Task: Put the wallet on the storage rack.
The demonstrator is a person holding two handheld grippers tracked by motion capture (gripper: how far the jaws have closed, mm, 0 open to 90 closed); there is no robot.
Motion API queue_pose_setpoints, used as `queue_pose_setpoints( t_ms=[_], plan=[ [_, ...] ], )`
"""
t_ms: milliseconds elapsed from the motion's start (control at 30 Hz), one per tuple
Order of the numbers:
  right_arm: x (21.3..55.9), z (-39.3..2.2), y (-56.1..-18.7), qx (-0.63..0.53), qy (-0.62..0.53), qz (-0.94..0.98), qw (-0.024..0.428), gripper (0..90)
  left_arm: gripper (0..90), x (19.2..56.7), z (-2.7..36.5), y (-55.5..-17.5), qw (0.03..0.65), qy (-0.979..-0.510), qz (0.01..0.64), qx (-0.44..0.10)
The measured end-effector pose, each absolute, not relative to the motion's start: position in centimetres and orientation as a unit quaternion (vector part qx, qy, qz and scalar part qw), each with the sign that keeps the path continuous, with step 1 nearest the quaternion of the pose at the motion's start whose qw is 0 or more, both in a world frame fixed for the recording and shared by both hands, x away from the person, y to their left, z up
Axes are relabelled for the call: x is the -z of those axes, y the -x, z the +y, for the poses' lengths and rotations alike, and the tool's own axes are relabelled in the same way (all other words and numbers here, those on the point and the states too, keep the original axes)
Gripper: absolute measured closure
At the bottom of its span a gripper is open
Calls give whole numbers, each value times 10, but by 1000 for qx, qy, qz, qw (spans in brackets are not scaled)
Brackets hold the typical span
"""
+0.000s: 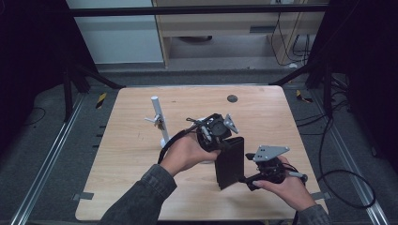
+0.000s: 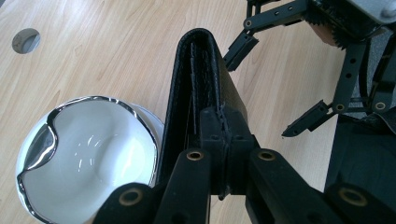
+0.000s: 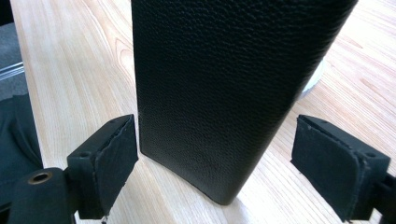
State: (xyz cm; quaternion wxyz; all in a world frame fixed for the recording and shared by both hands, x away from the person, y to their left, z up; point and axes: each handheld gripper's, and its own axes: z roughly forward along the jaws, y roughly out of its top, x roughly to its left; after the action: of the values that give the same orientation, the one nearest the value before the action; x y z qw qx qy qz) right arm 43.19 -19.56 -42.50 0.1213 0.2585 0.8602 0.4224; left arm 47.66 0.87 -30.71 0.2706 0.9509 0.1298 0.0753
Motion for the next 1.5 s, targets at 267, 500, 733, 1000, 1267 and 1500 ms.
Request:
queue_pose_setpoints(
  t_ms=[267, 500, 733, 1000, 1267, 1500],
  plan=[
    [429, -192, -442, -427, -267, 856, 116, 150, 885, 306, 10, -475, 268, -953, 120, -76],
    [427, -185, -449, -433, -260, 855, 112, 151, 885, 305, 10, -472, 269, -954, 114, -74],
    [423, -181, -454, -438, -254, 856, 104, 168, 885, 304, 8, -469, 272, -953, 106, -75],
    [422, -178, -456, -447, -239, 858, 88, 299, 885, 301, 5, -466, 276, -954, 90, -80],
    [417, -182, -452, -454, -225, 858, 85, 421, 885, 300, 4, -465, 276, -954, 84, -77],
    [413, -181, -447, -453, -211, 862, 90, 559, 884, 301, 3, -464, 277, -954, 81, -78]
  ],
)
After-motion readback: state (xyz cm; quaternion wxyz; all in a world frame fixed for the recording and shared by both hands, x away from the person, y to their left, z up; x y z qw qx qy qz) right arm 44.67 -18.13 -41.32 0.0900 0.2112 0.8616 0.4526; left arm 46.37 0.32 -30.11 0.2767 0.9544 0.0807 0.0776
